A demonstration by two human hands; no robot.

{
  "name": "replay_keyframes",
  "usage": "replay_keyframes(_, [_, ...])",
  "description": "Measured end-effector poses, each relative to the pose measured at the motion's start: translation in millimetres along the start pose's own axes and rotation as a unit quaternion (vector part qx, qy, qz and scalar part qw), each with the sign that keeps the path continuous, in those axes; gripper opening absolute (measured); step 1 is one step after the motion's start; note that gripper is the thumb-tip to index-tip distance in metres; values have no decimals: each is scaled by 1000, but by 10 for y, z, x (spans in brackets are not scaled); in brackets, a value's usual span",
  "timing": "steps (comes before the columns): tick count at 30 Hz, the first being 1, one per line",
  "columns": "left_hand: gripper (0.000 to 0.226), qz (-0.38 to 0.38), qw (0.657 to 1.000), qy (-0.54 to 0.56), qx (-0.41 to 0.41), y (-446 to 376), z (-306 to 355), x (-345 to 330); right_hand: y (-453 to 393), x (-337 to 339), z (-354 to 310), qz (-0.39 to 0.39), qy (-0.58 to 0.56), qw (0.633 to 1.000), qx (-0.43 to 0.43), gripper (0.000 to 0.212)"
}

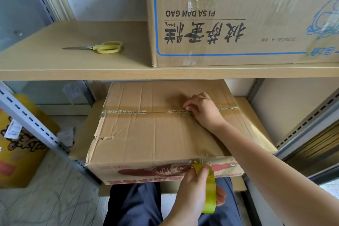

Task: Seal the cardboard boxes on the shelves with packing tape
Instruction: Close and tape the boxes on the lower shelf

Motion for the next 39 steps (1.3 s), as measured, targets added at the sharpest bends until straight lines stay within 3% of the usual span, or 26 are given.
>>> replay_keyframes(3, [31, -1, 1000, 8, 3, -27, -6, 6, 9, -62, -121, -13, 60, 997, 38, 21])
replay_keyframes(6, [33, -2, 1000, 14, 1, -47, -21, 17, -39, -49, 99, -65, 102, 990, -70, 79])
replay_keyframes(7, [34, -6, 1000, 17, -8, -47, -23, 16, -46, -6, 128, -70, 119, 986, -89, 84])
replay_keyframes(12, [33, -10, 999, 19, -28, -88, -35, 16, 48, 34, -302, -65, 232, 968, 66, 55])
replay_keyframes(16, [33, 1, 999, 10, -31, -155, -93, 18, 130, 60, -278, -132, 128, 981, 59, 40])
replay_keyframes(19, [36, -2, 997, -38, -63, -138, -99, 14, 410, -308, -96, -305, 148, 941, 5, 62])
replay_keyframes(20, [34, -5, 995, -70, -77, -131, -95, 19, 482, -403, -61, -325, 167, 931, 8, 65])
replay_keyframes(26, [29, -29, 981, -116, -150, -149, -178, 71, 449, -465, -24, -330, 189, 925, -5, 64])
replay_keyframes(29, [57, 4, 988, -138, -74, -386, -636, 290, 457, -465, -74, -336, 183, 924, -7, 66])
replay_keyframes(32, [56, 21, 990, -138, -25, -551, -880, 466, 557, -256, -279, -293, 214, 932, 15, 68])
replay_keyframes(39, [62, 11, 990, -119, -75, -741, -806, 445, 1186, -186, -432, -273, 197, 937, 91, 107])
Point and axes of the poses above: each hand's wrist, its own y-axis away from the middle knuckle, its own x-axis out of the back of the hand, z = x × y, the point moved 9 cm from there along -y, towards the middle knuckle, and after that the axes turned 5 degrees about -z, right-handed, at the moved point
